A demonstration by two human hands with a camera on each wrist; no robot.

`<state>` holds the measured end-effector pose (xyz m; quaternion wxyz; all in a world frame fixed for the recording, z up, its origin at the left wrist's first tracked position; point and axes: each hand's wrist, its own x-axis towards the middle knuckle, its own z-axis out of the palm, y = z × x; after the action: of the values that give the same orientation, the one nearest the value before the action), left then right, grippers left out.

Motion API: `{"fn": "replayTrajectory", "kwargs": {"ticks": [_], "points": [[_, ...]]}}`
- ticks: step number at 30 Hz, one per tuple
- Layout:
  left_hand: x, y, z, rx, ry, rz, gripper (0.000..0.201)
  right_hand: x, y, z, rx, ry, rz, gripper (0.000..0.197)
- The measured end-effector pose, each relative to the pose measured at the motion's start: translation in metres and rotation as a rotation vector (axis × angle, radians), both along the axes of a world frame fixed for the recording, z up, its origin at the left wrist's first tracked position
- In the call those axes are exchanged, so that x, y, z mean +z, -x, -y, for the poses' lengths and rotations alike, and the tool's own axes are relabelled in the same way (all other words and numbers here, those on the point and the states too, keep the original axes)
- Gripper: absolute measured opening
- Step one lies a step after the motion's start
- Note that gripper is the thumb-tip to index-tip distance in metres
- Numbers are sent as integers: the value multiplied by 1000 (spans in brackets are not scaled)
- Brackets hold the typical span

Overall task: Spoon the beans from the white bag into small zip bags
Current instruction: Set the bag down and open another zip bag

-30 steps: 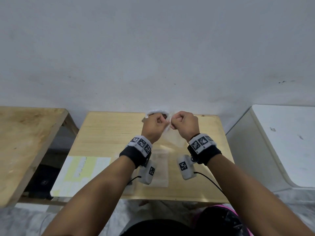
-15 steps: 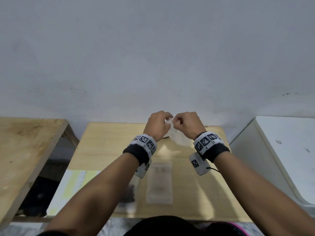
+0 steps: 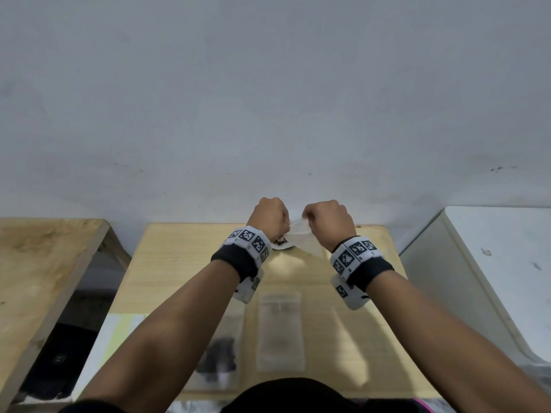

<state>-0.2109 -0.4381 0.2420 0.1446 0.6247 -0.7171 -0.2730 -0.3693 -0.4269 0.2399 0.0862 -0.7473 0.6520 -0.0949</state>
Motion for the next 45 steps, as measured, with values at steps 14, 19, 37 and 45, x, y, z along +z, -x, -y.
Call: {"fn": "replayTrajectory", "kwargs": {"ticks": [14,19,37,45], "points": [[0,-39,13,97,0,-163,10,-9,-22,17,93,-90,330,17],[-30,-51,6,117,62,-563,18,-15,-31,19,-42,-91,572,11],[-104,-72,12,-16,11,-281,74,-74,-19,33,-122,-125,467,24],[-135,-69,20,83,-95,-295,72,-139,9,40,-260,-318,241,41]]}}
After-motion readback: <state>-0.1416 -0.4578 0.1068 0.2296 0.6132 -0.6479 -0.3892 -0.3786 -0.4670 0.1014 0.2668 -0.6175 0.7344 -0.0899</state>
